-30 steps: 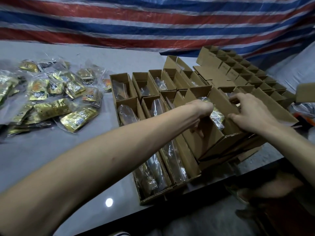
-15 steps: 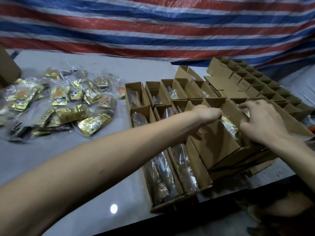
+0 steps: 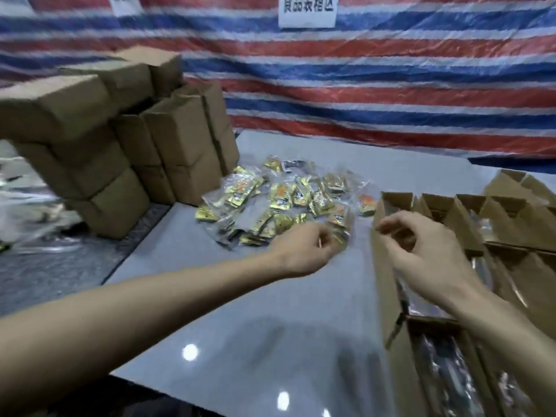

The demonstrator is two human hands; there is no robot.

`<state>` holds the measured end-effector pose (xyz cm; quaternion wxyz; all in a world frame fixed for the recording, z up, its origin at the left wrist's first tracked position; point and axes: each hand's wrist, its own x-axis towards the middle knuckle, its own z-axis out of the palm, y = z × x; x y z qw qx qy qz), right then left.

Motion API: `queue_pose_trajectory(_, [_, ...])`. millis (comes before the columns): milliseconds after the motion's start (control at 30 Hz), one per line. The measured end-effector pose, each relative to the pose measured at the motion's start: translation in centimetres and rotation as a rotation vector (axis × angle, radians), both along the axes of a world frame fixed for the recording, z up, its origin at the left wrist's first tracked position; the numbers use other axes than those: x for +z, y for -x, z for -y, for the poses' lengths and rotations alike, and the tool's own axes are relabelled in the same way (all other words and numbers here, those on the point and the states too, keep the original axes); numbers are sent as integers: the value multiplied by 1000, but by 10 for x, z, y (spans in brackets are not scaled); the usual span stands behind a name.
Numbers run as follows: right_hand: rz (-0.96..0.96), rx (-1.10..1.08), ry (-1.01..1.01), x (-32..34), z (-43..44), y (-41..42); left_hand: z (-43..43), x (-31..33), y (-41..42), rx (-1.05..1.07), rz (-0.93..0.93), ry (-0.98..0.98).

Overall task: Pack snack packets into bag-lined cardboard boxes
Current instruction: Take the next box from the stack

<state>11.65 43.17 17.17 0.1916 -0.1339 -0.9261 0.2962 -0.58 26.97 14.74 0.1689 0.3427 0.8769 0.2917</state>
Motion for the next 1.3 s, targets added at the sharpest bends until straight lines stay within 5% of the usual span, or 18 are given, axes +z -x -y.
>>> queue_pose_trajectory(167, [3,226,156,-20,67,68,119,-27,93,247,-173,399])
queue_pose_trajectory(333, [39,325,179,-38,90,115,211,-23,176,467,-406,599])
queue_pose_trajectory(667, [-8,294,238,-49,71,190,181,31,329,582,-618,352])
queue_pose_trajectory(867, [-47,276,255,-54,47,229,145,28,406,708,-576,294])
queue_pose_trajectory(1300, [-56,274,271,-74,14,239,159,11,411,763,-581,-148])
